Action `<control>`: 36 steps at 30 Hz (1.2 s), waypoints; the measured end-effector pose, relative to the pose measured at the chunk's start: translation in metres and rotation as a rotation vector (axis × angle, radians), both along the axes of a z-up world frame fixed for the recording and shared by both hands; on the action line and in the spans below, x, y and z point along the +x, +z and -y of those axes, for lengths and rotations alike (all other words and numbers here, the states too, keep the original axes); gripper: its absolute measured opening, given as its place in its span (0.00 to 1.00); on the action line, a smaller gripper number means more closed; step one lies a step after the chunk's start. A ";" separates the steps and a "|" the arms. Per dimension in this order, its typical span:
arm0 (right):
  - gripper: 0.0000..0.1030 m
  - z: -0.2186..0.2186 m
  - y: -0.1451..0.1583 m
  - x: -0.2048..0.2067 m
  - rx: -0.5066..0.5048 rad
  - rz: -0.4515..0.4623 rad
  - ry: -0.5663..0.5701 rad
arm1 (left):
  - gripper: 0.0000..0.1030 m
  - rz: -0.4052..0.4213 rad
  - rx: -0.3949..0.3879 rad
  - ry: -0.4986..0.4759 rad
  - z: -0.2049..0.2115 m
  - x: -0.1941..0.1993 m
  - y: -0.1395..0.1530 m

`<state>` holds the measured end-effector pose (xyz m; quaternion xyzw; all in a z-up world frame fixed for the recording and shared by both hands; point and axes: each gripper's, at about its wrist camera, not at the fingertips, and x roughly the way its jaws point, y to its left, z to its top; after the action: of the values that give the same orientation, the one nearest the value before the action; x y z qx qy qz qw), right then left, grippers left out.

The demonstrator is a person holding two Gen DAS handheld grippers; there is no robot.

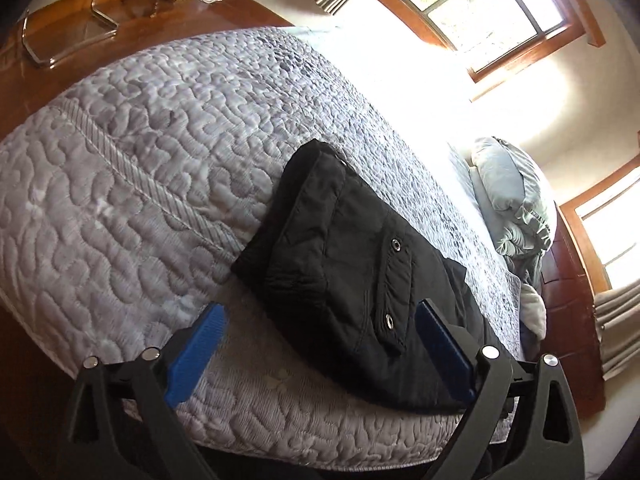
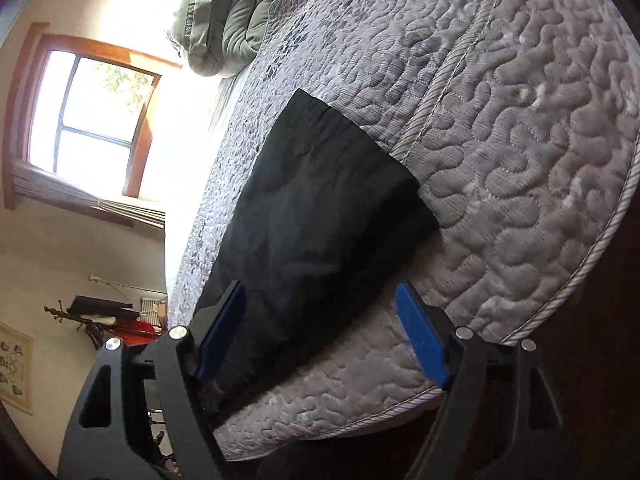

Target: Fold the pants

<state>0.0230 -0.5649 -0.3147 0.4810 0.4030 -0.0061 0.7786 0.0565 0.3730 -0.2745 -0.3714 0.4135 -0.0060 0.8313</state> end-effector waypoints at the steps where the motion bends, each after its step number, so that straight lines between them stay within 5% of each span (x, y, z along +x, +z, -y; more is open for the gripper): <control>1: 0.75 0.001 -0.001 -0.001 0.017 0.001 -0.018 | 0.92 -0.007 0.001 -0.007 0.002 0.007 -0.004; 2: 0.75 0.004 -0.001 0.000 0.033 0.005 -0.034 | 0.89 -0.019 0.008 -0.020 0.005 0.015 -0.008; 4: 0.75 0.008 -0.001 -0.002 0.051 0.014 -0.064 | 0.60 -0.068 0.030 -0.058 0.012 0.029 -0.016; 9: 0.71 0.021 -0.005 0.001 0.082 0.041 -0.115 | 0.43 -0.108 0.052 -0.033 0.006 0.037 -0.023; 14: 0.60 0.016 -0.014 0.011 0.096 0.043 -0.098 | 0.39 -0.104 0.096 -0.033 0.009 0.039 -0.018; 24: 0.58 0.013 -0.027 0.019 0.093 0.009 -0.131 | 0.37 -0.148 0.143 -0.022 0.006 0.052 -0.017; 25: 0.51 0.013 -0.027 0.019 0.095 0.012 -0.132 | 0.37 -0.150 0.143 -0.022 0.005 0.052 -0.017; 28: 0.09 0.010 -0.029 0.024 0.092 0.000 -0.115 | 0.37 -0.152 0.147 -0.015 0.001 0.053 -0.015; 36: 0.06 0.005 -0.029 0.012 0.071 0.008 -0.121 | 0.37 -0.155 0.151 -0.030 -0.005 0.053 -0.011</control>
<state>0.0347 -0.5703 -0.3441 0.5319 0.3700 -0.0370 0.7608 0.1090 0.3775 -0.2853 -0.3011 0.4812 0.0415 0.8223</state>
